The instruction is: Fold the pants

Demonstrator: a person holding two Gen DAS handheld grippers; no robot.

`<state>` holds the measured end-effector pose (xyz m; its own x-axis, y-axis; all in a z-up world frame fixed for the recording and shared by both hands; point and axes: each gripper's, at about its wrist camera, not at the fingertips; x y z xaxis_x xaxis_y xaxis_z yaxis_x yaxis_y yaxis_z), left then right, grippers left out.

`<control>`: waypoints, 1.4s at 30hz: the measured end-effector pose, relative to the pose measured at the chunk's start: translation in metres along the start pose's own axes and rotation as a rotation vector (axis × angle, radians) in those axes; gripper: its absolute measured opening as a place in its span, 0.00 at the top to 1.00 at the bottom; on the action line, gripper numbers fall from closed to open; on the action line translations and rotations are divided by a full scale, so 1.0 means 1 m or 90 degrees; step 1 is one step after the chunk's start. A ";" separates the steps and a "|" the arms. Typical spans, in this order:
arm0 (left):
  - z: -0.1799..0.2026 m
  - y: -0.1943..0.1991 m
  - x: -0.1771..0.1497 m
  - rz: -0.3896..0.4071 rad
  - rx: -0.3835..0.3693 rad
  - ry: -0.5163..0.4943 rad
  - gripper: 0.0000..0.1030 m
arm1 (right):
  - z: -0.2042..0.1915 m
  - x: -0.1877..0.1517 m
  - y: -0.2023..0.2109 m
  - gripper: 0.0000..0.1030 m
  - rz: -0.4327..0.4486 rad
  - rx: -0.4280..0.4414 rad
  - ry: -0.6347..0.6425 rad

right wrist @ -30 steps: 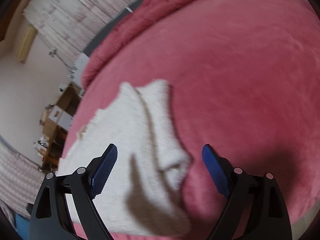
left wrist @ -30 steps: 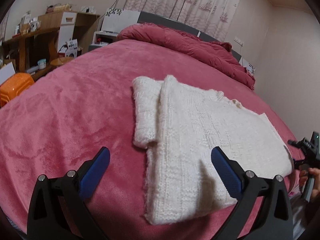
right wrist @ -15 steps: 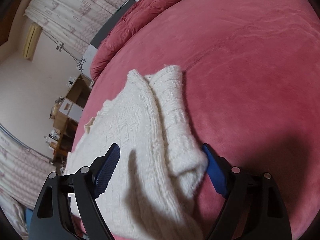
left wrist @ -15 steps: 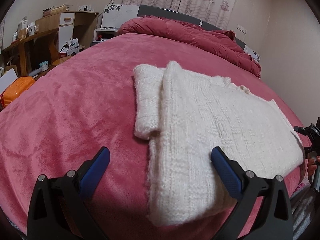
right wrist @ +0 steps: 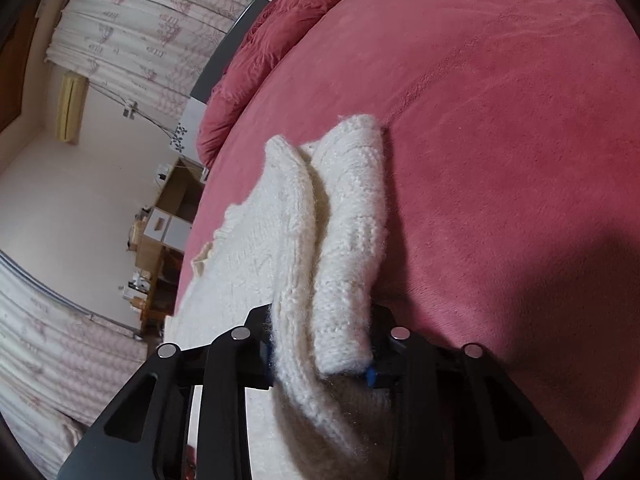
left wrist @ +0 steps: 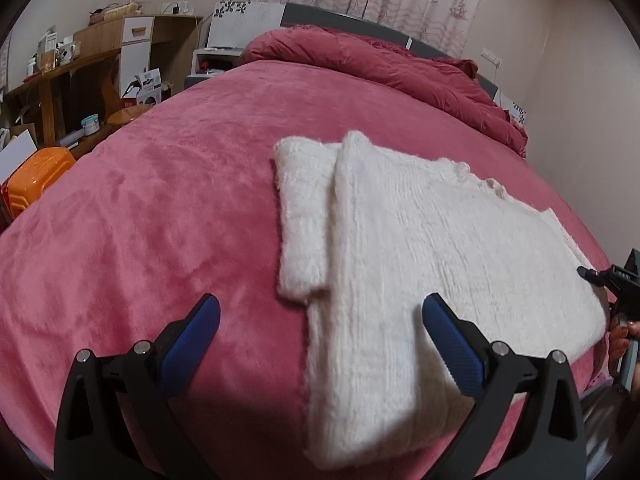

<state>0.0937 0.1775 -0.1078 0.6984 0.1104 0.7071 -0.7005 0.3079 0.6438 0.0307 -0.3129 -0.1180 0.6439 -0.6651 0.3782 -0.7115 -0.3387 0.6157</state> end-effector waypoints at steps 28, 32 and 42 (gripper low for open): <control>-0.040 0.009 0.007 -0.020 -0.001 0.061 0.02 | -0.261 -0.063 0.014 0.81 0.043 -0.018 0.226; -0.045 0.013 0.006 -0.011 -0.005 0.084 0.02 | -0.298 -0.095 -0.024 1.00 0.005 -0.012 0.296; -0.063 0.024 0.008 0.026 -0.039 0.135 0.02 | -0.311 -0.157 -0.054 0.67 0.002 -0.011 0.457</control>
<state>0.0920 0.2450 -0.1053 0.6888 0.3191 0.6509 -0.7237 0.3546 0.5920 0.0557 0.0165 0.0049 0.6723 -0.0617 0.7377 -0.7129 -0.3224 0.6227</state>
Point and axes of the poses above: each gripper's, at about its wrist camera, not at the fingertips, and y roughly against the way its jaws point, z to its right, x to its top, and after that the axes turned 5 degrees about -x, right-handed
